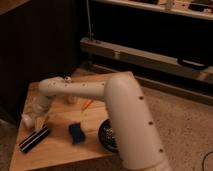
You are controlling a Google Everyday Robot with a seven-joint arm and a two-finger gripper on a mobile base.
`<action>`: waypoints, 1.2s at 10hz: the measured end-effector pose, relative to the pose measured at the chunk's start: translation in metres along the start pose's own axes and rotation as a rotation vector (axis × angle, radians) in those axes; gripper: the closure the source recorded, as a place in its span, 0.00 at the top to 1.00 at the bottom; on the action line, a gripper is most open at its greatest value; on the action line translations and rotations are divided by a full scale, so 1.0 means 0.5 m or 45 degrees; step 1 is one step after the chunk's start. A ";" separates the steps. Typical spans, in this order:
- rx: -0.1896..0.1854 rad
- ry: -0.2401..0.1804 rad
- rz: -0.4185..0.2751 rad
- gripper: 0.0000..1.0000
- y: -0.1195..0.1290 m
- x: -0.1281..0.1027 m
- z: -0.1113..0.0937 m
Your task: Pick up the ceramic cup
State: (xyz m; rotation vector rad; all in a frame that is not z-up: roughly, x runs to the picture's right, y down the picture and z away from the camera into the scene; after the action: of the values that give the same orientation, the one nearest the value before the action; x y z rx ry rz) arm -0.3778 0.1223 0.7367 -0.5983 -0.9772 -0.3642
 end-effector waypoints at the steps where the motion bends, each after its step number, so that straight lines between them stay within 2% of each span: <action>1: 0.015 -0.010 -0.005 0.80 0.002 -0.018 -0.029; 2: 0.038 -0.020 -0.009 0.80 0.001 -0.038 -0.064; 4: 0.066 -0.032 -0.010 0.80 -0.002 -0.052 -0.091; 6: 0.087 -0.039 -0.016 0.80 -0.005 -0.049 -0.082; 8: 0.110 -0.027 -0.019 0.80 -0.006 -0.021 -0.050; 12: 0.113 -0.023 -0.013 0.80 -0.007 -0.017 -0.046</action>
State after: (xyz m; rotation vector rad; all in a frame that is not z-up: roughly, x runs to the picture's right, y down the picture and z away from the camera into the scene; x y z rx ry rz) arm -0.3689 0.1056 0.7208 -0.5170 -1.0084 -0.3234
